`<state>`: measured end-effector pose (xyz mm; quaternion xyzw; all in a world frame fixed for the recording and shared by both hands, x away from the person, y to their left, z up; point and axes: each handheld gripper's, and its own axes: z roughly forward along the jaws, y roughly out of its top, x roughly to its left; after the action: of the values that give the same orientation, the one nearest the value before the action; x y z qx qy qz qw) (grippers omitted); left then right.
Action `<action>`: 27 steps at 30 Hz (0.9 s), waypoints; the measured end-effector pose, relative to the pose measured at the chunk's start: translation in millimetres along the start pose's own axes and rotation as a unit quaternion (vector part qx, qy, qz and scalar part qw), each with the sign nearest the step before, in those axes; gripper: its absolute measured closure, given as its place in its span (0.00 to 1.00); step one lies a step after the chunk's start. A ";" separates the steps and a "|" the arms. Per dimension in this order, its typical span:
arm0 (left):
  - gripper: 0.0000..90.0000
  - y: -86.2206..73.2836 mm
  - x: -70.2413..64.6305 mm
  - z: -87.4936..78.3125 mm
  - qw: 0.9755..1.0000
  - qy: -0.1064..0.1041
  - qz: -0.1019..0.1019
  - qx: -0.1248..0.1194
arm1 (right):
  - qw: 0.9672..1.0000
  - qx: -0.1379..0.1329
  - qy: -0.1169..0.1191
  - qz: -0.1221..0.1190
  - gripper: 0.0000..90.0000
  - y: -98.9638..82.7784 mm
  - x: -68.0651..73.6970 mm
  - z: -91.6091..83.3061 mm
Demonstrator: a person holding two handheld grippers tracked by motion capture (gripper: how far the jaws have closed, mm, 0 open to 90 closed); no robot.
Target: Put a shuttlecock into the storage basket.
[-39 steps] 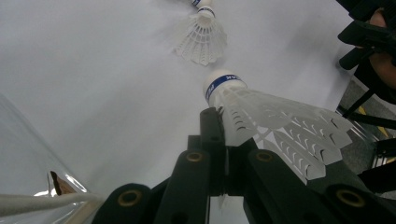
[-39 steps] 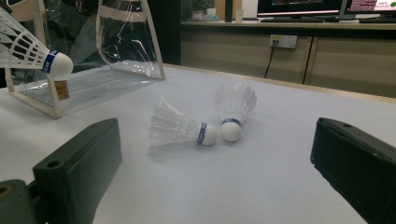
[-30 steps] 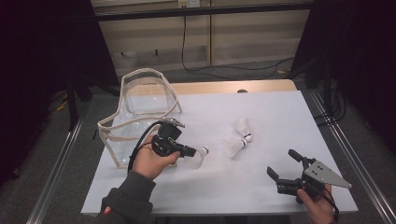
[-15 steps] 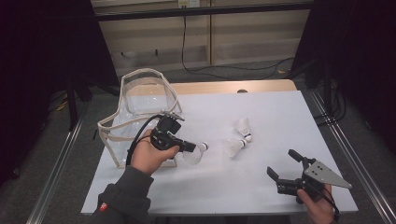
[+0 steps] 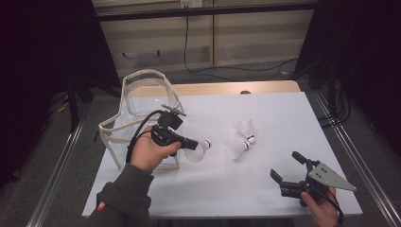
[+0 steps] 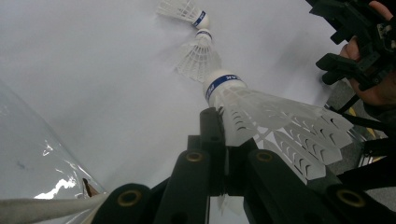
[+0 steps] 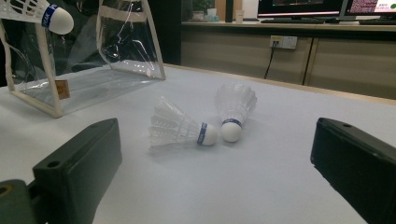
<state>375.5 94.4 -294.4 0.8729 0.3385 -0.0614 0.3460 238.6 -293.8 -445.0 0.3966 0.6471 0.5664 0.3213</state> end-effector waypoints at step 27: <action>1.00 21.9 -2.2 -20.3 1.000 -0.009 -0.009 0.002 | 1.000 -0.001 0.001 -0.002 0.02 0.2 0.5 -0.3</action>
<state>385.1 94.6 -266.0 0.8702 0.3427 -0.0731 0.3463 238.2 -293.5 -444.7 0.3944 0.6475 0.5672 0.3218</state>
